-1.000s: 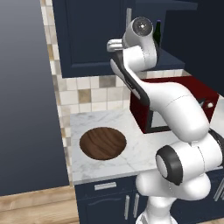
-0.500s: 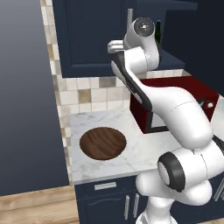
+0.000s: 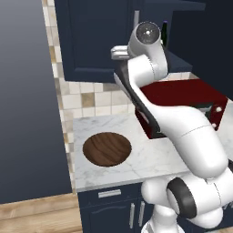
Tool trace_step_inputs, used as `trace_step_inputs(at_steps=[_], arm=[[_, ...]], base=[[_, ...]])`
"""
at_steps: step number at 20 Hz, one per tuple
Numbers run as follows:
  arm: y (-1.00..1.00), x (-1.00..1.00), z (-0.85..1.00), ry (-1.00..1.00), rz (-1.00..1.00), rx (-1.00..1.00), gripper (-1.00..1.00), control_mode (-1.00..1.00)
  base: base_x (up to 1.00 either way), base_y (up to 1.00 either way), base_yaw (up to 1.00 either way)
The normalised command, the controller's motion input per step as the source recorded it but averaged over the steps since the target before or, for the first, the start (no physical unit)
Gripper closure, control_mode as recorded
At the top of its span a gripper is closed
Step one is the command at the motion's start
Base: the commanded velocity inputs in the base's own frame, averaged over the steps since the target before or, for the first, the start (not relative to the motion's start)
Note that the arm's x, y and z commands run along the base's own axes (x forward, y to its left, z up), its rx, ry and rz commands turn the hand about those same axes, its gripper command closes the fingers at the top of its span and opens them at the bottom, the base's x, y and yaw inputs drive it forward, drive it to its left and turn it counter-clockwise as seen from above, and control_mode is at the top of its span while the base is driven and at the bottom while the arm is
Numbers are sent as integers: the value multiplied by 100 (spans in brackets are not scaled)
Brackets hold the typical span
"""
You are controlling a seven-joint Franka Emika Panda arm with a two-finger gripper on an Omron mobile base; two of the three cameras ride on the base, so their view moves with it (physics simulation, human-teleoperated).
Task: Open the cabinet. Pick the peach and orange from the cabinet and place them into the bowl. Then close the cabinet.
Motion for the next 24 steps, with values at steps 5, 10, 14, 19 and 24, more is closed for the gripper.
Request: trace_step_inputs(at_steps=[5,10,14,19,24], arm=[[16,-68,0,0,-8,0,100,-100],[19,-70,0,0,-8,0,100,-100],[17,-76,0,0,-8,0,100,-100],[22,-71,0,0,-6,0,100,-100],[21,-60,-2,0,0,-2,100,-100]], base=[[0,0,0],[0,0,0],[0,0,0],[0,0,0],[0,0,0]])
